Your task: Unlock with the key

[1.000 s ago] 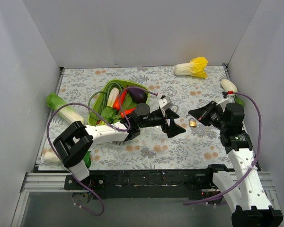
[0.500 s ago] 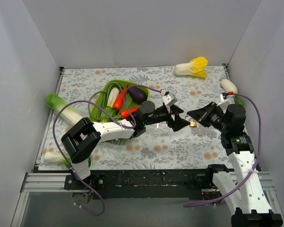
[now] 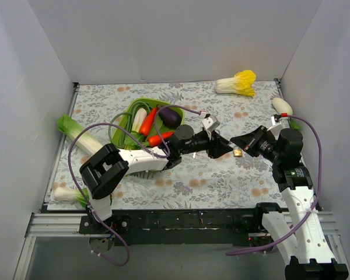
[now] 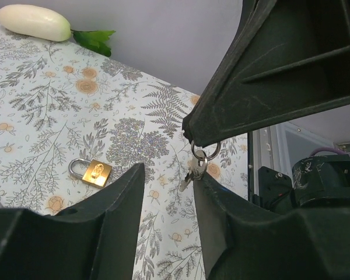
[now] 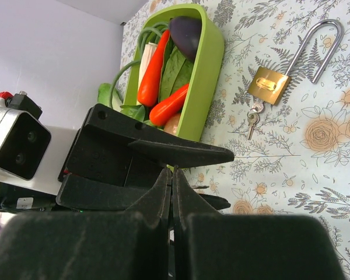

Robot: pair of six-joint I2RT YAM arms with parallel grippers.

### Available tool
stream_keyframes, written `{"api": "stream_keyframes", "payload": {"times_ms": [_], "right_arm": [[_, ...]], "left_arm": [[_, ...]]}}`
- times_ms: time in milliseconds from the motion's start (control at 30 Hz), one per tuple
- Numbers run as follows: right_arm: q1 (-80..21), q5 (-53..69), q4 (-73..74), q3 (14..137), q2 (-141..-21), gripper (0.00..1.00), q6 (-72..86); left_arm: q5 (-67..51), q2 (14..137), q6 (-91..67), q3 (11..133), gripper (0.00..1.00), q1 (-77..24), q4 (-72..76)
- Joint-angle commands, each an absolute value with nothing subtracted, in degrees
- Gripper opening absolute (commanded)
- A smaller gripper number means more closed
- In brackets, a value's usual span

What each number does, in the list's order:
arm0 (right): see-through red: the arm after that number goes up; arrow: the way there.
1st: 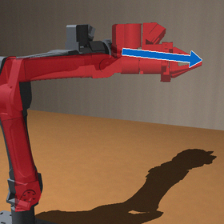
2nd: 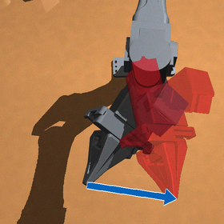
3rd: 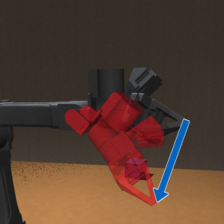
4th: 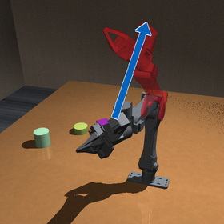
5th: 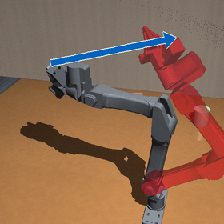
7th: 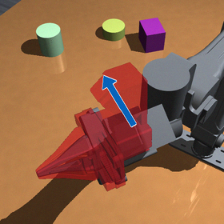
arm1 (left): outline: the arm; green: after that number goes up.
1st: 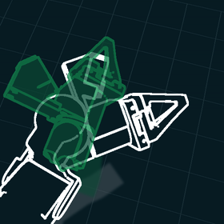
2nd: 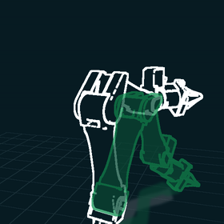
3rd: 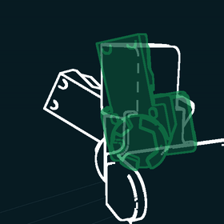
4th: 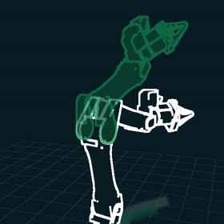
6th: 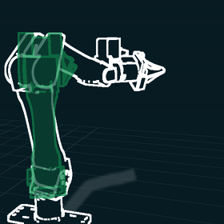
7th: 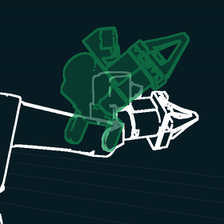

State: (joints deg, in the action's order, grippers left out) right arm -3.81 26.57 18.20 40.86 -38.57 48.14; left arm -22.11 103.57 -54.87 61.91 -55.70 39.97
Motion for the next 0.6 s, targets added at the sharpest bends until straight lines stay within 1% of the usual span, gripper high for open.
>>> {"api": "stream_keyframes", "payload": {"times_ms": [0,67,100,133,200,233,267,400,567], "right_arm": [[-3.8,27.3,17.1,42.9,-37.8,0.01,48.6],[-3.7,27.2,17.1,42.6,-37.7,0.01,48.6],[-3.8,27.2,17.1,42.5,-37.7,0.01,48.6],[-3.8,27.1,17.1,42.5,-37.6,0.01,48.6],[-3.7,26.9,17.0,42.1,-37.5,0.01,48.6],[-3.7,26.8,17.0,42.1,-37.5,0.01,48.6],[-3.8,26.7,17.0,41.9,-37.5,0.01,48.6],[-3.7,25.1,17.3,40.7,-37.5,0.01,48.1],[-3.7,25.0,15.7,38.0,-37.5,0.01,47.3]], "left_arm": [[-22.8,102.0,-55.0,62.6,0.32,-56.0,41.4],[-23.3,102.1,-55.5,62.6,0.26,-56.0,41.7],[-23.6,102.2,-55.8,62.7,0.19,-56.0,41.7],[-23.7,102.4,-56.2,62.7,0.16,-56.0,41.6],[-24.1,102.4,-56.4,62.2,0.11,-56.0,41.7],[-24.3,102.3,-56.5,62.1,0.04,-56.0,41.9],[-24.3,102.2,-56.7,62.0,0.00,-56.0,42.4],[-25.1,101.2,-56.5,61.1,0.00,-56.0,41.3],[-30.7,97.7,-55.2,56.9,0.00,-55.9,37.6]]}}
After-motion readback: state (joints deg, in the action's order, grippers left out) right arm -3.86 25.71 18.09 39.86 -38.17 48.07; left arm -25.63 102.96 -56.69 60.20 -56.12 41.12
